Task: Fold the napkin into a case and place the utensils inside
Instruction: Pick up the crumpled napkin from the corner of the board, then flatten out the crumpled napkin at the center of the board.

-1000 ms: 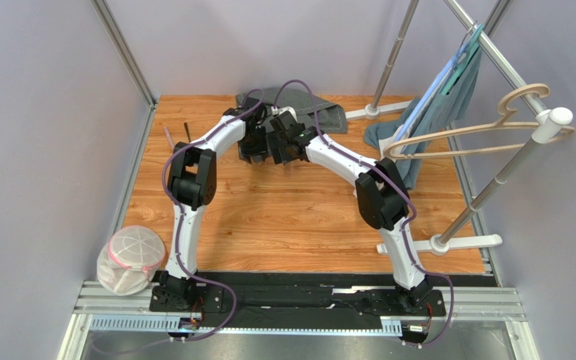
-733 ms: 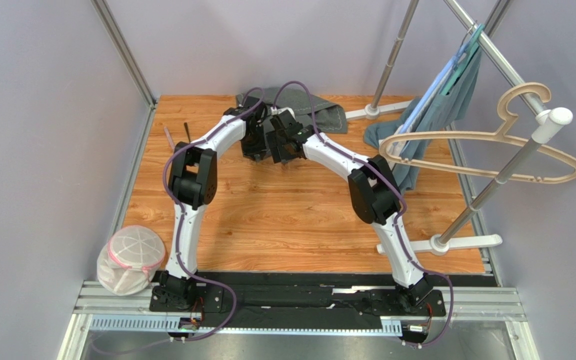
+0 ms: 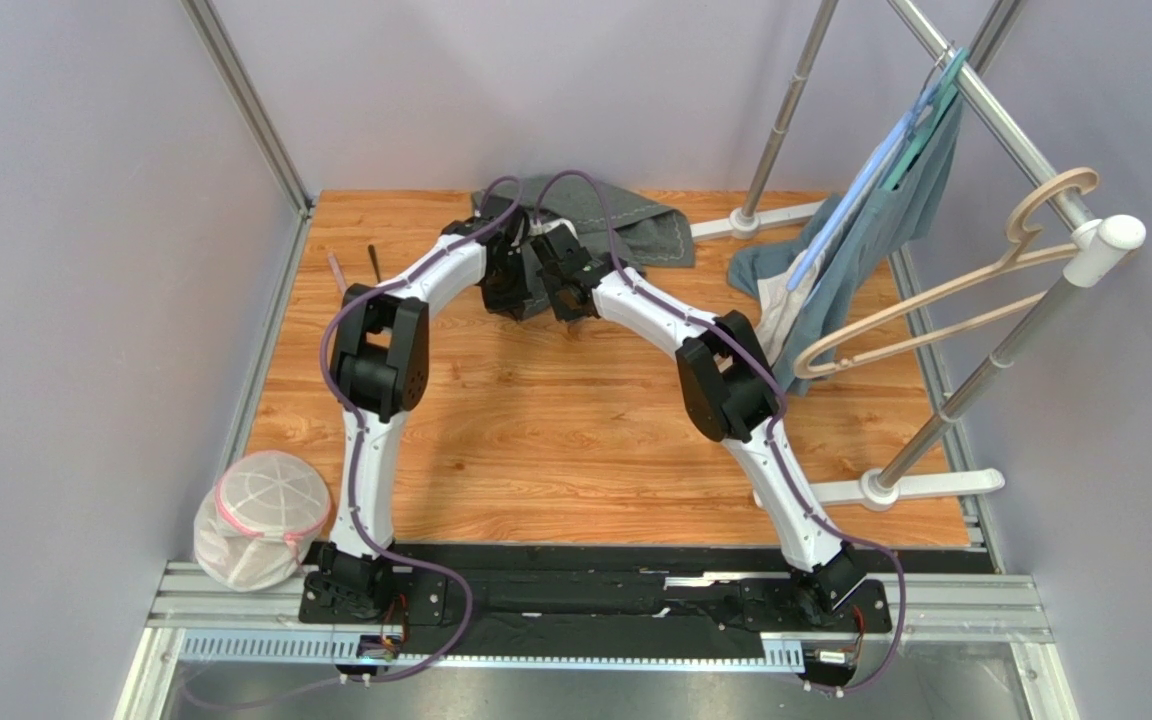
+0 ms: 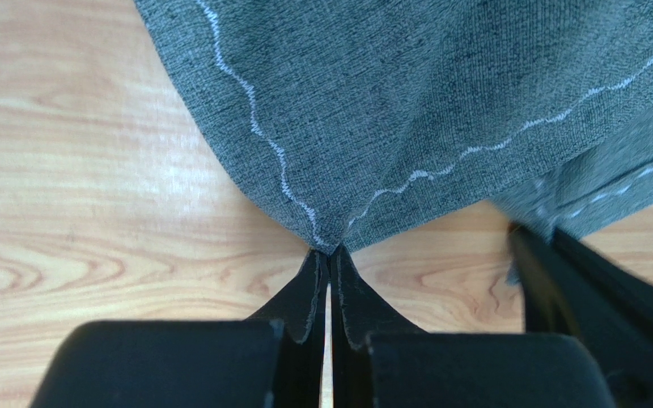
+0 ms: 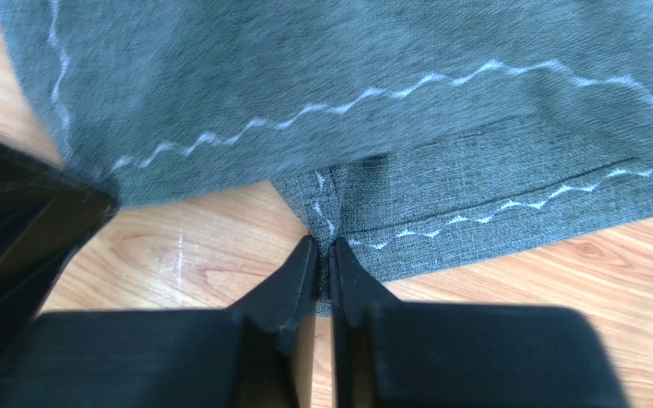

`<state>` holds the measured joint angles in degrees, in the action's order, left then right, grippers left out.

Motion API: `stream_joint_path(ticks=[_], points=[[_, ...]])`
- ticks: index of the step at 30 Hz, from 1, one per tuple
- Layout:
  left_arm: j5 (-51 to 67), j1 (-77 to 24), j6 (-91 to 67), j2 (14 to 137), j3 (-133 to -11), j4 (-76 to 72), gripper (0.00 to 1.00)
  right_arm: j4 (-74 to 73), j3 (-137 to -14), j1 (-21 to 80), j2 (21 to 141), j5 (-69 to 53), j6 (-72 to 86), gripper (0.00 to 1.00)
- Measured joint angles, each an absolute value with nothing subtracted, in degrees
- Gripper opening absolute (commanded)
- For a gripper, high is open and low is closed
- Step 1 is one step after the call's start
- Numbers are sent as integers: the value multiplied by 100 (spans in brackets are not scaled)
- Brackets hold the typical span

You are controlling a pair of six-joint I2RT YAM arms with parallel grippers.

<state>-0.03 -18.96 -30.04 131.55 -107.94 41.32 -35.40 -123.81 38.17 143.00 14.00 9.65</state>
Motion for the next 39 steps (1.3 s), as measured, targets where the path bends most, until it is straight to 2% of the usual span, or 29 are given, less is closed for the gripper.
stream_joint_path(ticks=[3, 8, 12, 19, 23, 28, 35, 39], points=[[80, -1848, -3050, 12967, -10602, 4134, 0, -3555, -12302, 3817, 14252, 1603, 963, 0], [163, -1721, -3079, 12055, -10287, 4185, 0, -3907, -11340, 3833, 13541, 2112, 910, 0], [163, -1564, -3079, 10672, -10162, 4193, 0, -4226, -10180, 3898, 12302, 2534, 749, 0], [191, -1459, -3081, 8224, -10162, 4042, 0, -4742, -8829, 4252, 9863, 3365, 794, 0], [388, -1459, -3072, 7459, -10162, 4010, 0, -5210, -8433, 4587, 9076, 3754, 867, 0], [867, -1459, -3068, 6766, -10232, 4104, 0, -5970, -8849, 5478, 8291, 4442, 860, 0], [1192, -1459, -3116, 5336, -10610, 4088, 0, -6206, -10453, 8270, 6565, 5404, 408, 0], [1149, -1461, -3236, 4405, -10707, 3924, 0, -6139, -10912, 9091, 5795, 5712, 231, 0]])
